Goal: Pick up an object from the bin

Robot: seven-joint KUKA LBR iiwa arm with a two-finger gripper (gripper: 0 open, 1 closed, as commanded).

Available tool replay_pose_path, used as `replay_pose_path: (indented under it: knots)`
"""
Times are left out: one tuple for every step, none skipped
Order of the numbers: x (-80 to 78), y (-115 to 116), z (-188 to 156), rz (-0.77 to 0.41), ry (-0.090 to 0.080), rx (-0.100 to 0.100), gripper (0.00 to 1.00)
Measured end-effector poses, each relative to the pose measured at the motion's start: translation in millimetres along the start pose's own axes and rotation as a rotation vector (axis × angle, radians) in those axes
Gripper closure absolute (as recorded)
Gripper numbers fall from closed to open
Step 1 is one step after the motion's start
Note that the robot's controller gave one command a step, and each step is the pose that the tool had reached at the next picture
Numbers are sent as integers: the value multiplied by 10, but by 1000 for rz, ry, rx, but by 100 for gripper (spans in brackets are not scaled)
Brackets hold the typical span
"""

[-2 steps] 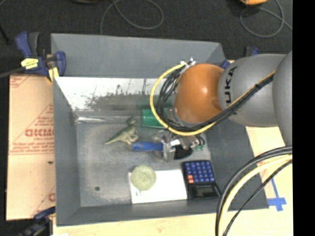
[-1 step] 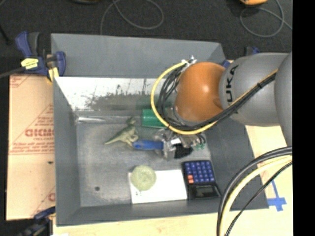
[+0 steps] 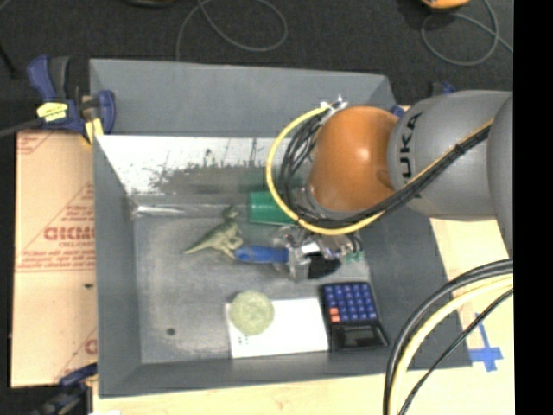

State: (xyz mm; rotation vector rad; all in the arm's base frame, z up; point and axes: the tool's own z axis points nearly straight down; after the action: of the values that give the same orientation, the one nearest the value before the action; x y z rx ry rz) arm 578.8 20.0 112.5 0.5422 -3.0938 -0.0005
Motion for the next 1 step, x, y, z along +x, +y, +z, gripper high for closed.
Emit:
replay_pose_path:
  knots:
    - [1,-3,-160,2,0,0,100]
